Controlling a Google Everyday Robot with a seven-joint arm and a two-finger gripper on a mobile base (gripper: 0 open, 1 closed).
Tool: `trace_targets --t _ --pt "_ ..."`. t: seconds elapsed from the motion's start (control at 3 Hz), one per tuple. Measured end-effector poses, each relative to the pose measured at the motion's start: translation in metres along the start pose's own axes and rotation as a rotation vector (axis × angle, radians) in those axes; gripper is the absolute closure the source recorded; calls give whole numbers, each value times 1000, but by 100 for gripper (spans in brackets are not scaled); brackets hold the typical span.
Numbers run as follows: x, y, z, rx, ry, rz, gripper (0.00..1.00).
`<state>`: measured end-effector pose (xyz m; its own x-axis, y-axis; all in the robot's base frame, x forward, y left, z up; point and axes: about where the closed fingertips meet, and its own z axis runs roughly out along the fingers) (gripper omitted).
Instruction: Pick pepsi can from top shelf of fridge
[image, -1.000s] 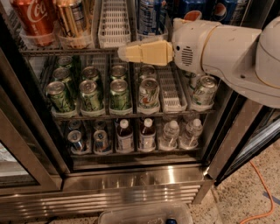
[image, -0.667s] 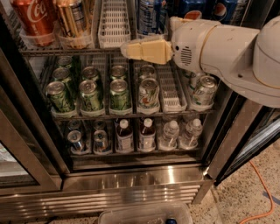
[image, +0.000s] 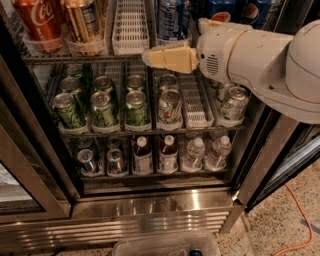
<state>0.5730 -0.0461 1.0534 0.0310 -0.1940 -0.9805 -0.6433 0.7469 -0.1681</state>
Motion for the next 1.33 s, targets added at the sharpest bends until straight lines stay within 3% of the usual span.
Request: trace_targets --t 0.67,1.33 --pt "5 -19 14 81 -29 49 8" --pt "-2 -26 35 99 -75 74 11"
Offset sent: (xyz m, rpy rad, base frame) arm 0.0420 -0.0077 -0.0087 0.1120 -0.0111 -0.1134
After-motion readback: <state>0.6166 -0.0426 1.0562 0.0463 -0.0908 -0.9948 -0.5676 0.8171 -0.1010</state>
